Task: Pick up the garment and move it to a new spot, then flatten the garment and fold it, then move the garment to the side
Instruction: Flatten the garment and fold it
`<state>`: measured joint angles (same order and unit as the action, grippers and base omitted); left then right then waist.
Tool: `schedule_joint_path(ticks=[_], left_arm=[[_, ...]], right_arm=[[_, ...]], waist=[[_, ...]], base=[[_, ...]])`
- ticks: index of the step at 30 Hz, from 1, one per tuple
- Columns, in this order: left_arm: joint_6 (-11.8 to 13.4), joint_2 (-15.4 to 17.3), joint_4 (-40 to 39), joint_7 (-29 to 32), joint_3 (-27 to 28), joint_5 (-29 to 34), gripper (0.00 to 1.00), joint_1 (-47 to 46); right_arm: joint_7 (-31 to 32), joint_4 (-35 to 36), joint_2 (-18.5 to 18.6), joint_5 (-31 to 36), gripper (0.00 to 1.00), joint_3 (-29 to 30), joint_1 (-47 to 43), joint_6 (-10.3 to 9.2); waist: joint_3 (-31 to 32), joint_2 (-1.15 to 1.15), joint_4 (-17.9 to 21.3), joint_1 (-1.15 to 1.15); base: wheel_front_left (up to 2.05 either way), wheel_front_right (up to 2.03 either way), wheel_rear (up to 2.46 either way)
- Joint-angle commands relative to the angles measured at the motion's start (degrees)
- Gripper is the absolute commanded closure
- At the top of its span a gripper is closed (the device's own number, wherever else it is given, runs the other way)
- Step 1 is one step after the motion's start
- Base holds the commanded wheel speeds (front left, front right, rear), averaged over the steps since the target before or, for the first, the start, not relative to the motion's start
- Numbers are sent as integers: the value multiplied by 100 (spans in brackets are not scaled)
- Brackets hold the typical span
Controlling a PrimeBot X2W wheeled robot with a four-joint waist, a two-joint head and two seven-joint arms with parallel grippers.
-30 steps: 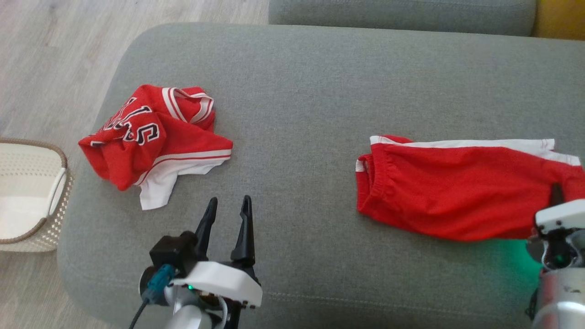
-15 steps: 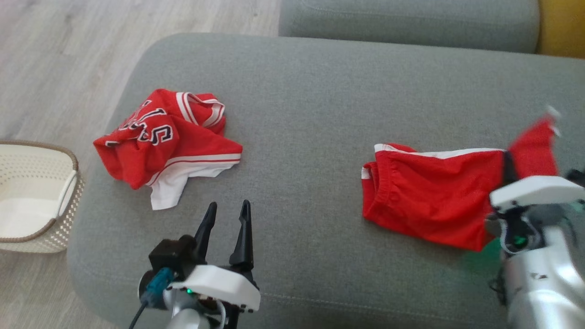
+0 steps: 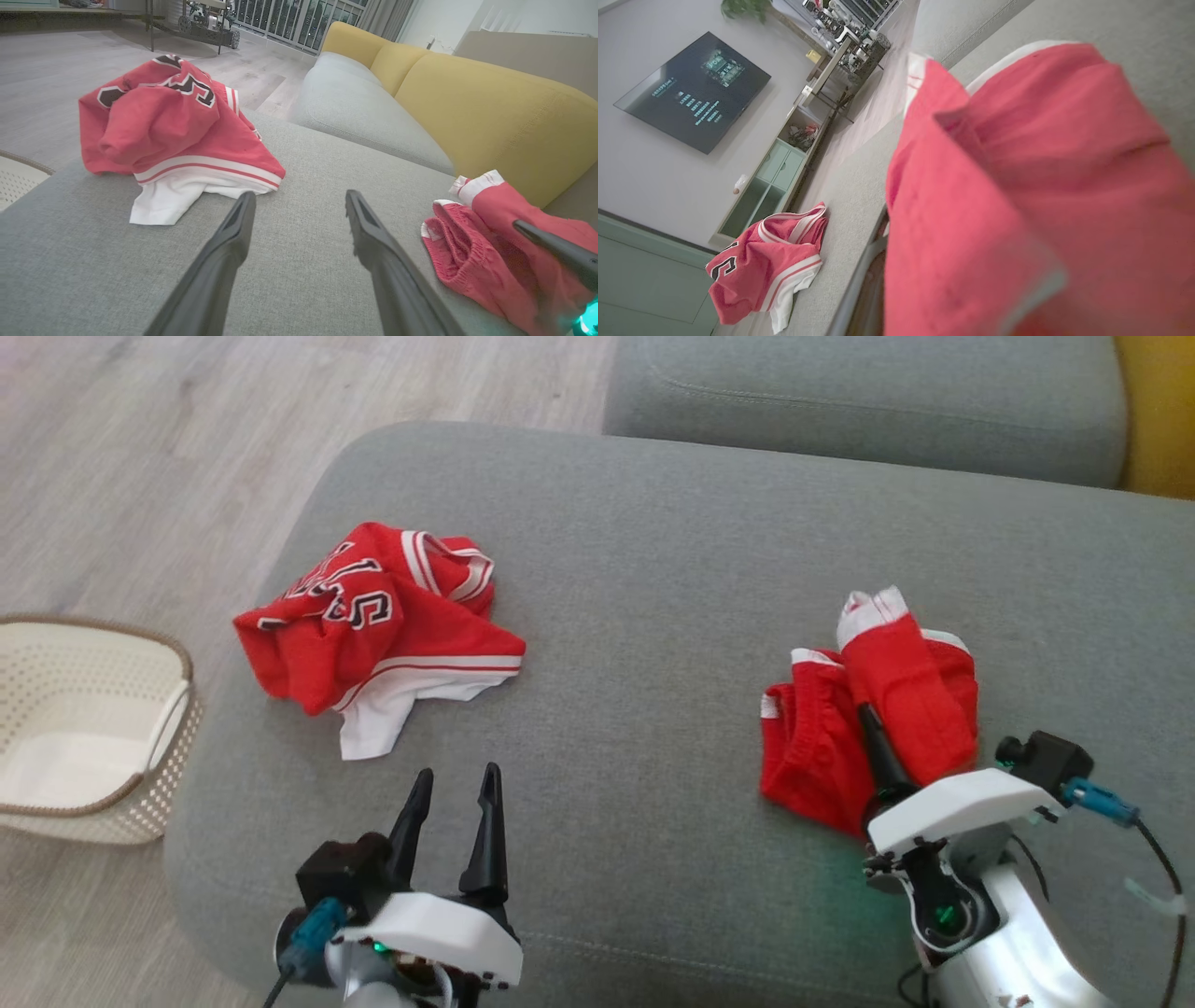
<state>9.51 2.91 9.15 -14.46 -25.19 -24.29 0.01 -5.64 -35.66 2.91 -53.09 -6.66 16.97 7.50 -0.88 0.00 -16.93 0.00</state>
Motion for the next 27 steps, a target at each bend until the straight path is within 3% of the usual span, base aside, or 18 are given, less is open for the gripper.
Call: schedule_joint_path(ticks=[1, 7, 8, 9, 10, 27], left_arm=[[-11, -3, -202, -54, 175, 25, 0, -122], [8, -3, -212, -54, 126, 10, 0, -132], [17, -3, -213, -54, 124, 7, 0, -131], [24, -3, -214, -54, 127, 6, 0, -130], [26, -3, -213, -54, 130, 5, 0, -130], [73, -3, -201, -54, 39, -44, 0, -204]], right_arm=[[-66, 203, -3, 14, 100, -170, 186, -1], [-35, -12, -3, 9, 100, -316, 250, -1], [-49, -45, -3, 10, 85, -324, 265, -1], [-91, -57, -3, 48, 21, -339, 282, -1], [-117, -52, -3, 79, 0, -373, 293, -1], [62, 450, -3, 671, 0, -1020, 71, -1]], waist=[[-31, 0, -43, 0], [-117, 0, -182, 0], [-126, 0, -199, 0], [-134, 0, -211, 0], [-142, 0, -221, 0], [-253, 0, -305, 0]], base=[[0, 0, 0], [0, 0, 0], [0, 0, 0], [0, 0, 0], [0, 0, 0], [0, 0, 0]])
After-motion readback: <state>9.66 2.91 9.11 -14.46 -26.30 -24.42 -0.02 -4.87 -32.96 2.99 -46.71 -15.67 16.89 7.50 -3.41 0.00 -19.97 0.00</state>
